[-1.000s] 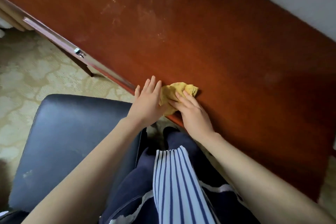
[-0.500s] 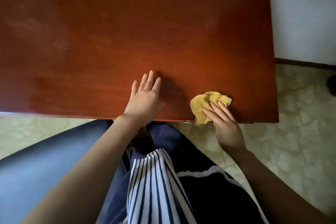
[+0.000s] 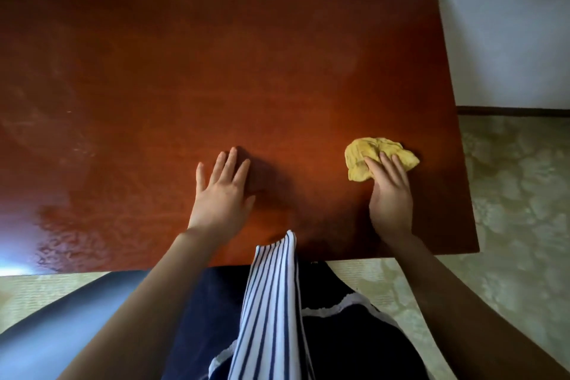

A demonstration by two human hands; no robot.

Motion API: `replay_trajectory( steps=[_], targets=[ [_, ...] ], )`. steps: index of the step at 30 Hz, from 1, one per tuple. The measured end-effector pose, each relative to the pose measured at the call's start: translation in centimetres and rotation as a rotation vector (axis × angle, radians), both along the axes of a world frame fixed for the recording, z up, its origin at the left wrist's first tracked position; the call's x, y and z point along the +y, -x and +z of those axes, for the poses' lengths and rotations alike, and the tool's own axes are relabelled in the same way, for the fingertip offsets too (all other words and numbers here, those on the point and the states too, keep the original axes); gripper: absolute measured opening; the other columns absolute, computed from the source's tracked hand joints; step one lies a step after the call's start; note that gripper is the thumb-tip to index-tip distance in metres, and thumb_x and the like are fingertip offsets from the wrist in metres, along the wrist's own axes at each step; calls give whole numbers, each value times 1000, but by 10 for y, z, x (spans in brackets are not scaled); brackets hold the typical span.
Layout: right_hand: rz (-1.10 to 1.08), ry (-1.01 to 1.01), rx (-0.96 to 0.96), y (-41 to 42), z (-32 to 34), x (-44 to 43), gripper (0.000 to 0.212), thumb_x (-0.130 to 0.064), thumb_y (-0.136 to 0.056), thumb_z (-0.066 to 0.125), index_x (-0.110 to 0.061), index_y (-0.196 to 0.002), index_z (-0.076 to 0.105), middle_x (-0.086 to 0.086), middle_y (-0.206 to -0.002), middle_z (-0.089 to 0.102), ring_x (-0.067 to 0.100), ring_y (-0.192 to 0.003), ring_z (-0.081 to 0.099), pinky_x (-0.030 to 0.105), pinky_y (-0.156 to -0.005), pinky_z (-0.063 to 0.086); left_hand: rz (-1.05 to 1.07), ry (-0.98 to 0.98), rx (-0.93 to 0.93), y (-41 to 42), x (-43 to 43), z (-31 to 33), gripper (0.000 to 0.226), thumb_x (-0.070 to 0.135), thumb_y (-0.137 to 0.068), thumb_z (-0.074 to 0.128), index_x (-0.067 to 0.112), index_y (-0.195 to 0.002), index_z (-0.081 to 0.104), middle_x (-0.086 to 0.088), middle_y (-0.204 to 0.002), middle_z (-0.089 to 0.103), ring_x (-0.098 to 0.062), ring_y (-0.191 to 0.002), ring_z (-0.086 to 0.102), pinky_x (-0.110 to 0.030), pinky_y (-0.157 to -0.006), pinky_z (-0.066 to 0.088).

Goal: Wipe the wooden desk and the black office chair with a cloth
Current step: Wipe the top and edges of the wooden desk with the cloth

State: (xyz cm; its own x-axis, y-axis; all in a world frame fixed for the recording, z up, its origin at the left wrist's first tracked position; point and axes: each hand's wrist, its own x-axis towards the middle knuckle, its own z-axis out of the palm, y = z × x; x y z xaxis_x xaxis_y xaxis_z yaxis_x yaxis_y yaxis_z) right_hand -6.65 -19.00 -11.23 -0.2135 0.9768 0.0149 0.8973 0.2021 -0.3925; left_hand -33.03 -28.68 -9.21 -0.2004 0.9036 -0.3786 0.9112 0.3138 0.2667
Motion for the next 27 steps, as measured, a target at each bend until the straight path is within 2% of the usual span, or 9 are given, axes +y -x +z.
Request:
replay_trajectory(
  steps=[4,10,16,20,24,27],
  targets=[
    [1,-11,-33,46,1,28,47,12,-89,48,-11,-130,57,14,-140,48,33,-138,32,41,-112,32,25,-13,44,17,-6,1,65,39,-96,41,19,-151,13,2,-160,3,-16,-147,-2,-53,-111,-15],
    [41,4,-62,102,0,19,52,11,-89,48,-16,-133,54,10,-143,46,30,-140,29,37,-114,28,-89,-5,96,37,-14,-3,69,43,-96,36,23,-152,-1,10,-158,-6,-6,-145,-7,-48,-109,-20],
    [173,6,-10,142,4,-32,51,13,-85,49,-14,-126,62,12,-136,53,33,-135,39,43,-108,37,-224,-28,124,51,-11,1,65,47,-97,31,22,-151,5,8,-159,0,-6,-145,3,-49,-110,-19],
    [351,75,-4,138,4,-63,53,13,-85,44,-14,-128,60,10,-139,50,30,-138,34,42,-110,34,-273,-53,107,60,-8,3,64,45,-96,36,22,-151,14,7,-159,10,-6,-144,11,-48,-112,-15],
    [569,42,-22,104,9,-85,49,1,-84,33,-9,-117,67,15,-131,57,38,-129,44,50,-106,35,-266,-72,98,60,-8,3,63,44,-95,38,21,-150,18,7,-158,14,-6,-144,13,-49,-113,-13],
    [595,30,-69,71,13,-100,55,0,-78,31,-14,-117,68,8,-131,58,32,-128,46,44,-103,40,-250,-66,91,61,-9,2,63,43,-95,39,22,-150,16,8,-158,13,-6,-144,11,-48,-112,-14]
  ],
)
